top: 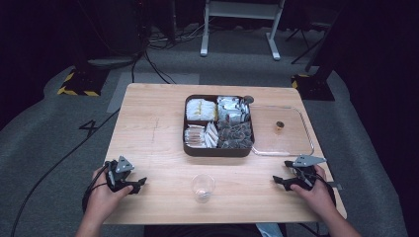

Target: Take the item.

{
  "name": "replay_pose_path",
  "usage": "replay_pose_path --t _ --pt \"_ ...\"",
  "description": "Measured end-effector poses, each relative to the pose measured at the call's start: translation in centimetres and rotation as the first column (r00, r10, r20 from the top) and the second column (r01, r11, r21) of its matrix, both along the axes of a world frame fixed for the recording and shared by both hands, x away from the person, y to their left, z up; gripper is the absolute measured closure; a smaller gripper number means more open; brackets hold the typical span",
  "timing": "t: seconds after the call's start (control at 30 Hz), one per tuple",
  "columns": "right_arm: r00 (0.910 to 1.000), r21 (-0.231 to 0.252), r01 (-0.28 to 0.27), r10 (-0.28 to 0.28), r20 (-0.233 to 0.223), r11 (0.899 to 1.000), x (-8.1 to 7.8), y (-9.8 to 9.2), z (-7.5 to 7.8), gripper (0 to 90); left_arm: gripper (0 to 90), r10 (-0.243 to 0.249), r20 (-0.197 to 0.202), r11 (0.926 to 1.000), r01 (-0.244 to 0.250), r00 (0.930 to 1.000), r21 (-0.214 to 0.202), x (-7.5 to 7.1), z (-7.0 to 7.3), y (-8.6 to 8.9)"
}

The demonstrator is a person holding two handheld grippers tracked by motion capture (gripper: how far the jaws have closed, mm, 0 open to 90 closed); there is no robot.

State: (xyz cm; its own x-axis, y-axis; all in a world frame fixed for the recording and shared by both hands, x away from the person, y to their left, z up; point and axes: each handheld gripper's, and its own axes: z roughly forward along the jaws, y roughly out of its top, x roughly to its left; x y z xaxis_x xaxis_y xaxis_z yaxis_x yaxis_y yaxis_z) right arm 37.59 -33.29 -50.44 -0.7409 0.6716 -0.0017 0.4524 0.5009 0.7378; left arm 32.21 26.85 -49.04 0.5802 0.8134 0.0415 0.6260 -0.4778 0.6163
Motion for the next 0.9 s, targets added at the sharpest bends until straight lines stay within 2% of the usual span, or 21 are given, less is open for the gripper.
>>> replay_pose_path --t 0.03,0.23,0.3,0.4,0.9 --pt "1.0 0.0 0.0 0.0 0.0 1.0 0.0 0.0 0.0 15.7 24.6 0.001 -0.015 1.0 -0.001 0.9999 -0.006 0.0 -0.2 0.0" --pt "1.0 0.0 0.0 0.0 0.0 1.0 0.0 0.0 0.0 15.7 17.9 0.018 -0.023 0.9986 -0.019 0.9996 -0.049 0.1 -0.6 0.1" --pt "1.0 0.0 0.0 0.0 0.0 1.0 0.0 0.0 0.0 15.6 14.6 0.019 -0.01 0.9977 -0.019 0.9998 -0.065 0.1 -0.8 0.1" --pt "1.0 0.0 0.0 0.0 0.0 1.0 0.0 0.0 0.0 15.7 7.9 0.019 0.03 0.9952 -0.016 0.9993 -0.097 0.2 -1.5 0.1" --pt "1.0 -0.002 0.001 -0.001 0.001 1.0 0.0 0.0 0.0 15.6 5.2 0.01 0.025 0.9959 -0.007 0.9997 -0.09 0.2 -1.5 0.1"
